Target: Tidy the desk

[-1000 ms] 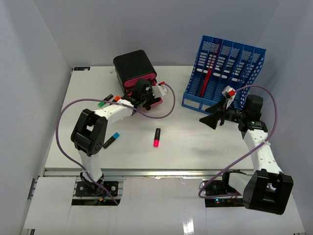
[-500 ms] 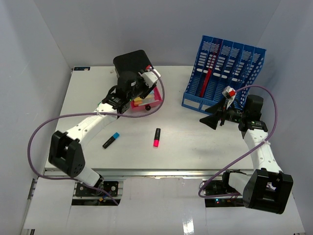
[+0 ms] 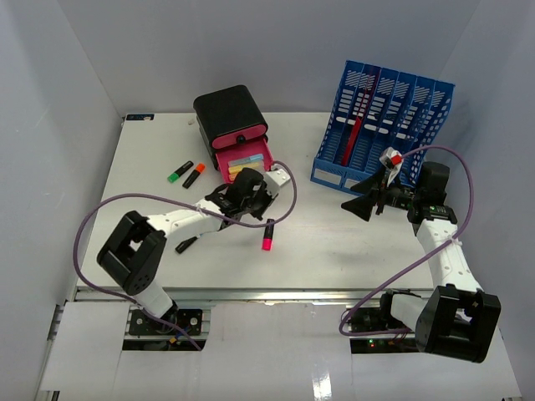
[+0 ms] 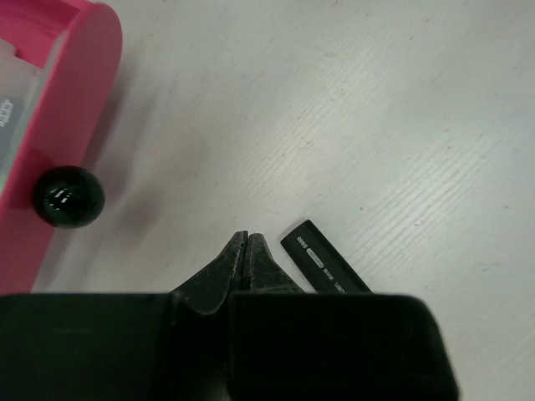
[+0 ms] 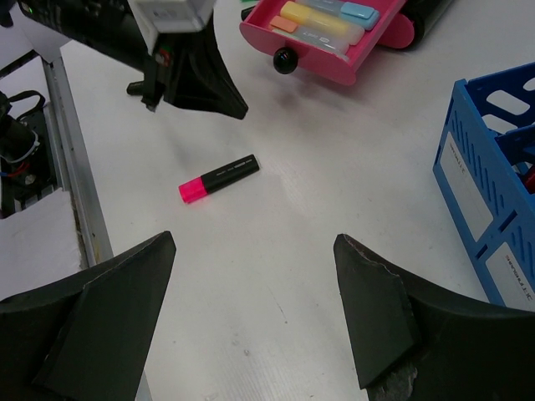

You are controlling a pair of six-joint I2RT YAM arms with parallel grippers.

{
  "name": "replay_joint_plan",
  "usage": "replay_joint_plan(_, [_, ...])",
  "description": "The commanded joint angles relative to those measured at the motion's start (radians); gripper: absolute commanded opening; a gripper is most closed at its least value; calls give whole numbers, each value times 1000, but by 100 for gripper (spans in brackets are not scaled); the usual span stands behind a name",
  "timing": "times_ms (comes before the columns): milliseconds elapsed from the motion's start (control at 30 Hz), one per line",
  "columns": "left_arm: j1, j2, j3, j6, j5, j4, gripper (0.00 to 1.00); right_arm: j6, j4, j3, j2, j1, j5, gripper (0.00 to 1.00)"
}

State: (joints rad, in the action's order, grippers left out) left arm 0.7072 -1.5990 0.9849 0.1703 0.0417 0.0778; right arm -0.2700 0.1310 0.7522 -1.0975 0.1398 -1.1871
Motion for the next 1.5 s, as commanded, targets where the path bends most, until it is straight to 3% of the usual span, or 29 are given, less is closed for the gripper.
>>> replay_joint_plan(0, [23, -56, -28, 71, -229, -175, 6, -12, 2, -8, -6, 9, -9, 83])
replay_joint_plan(367, [28, -280, 63, 255, -393, -342, 11, -14, 5, -7, -16, 12, -8, 83])
replay_joint_plan(600, [28, -325, 59, 337, -517, -474, 57, -15, 9, -4, -18, 12, -10, 83])
replay_joint_plan(700, [25, -337, 83, 376, -528, -478, 64, -16, 12, -2, -21, 12, -12, 83])
replay_joint_plan(933, [1, -389, 209, 409, -511, -417, 68, -18, 15, -1, -15, 14, -11, 84])
replay_joint_plan(1233, [-96, -476, 401, 345, -453, -204, 73, -17, 15, 1, -10, 23, -22, 84])
replay_joint_plan(1467, [-101, -478, 433, 337, -449, -191, 77, -18, 15, 0, -10, 30, -24, 84])
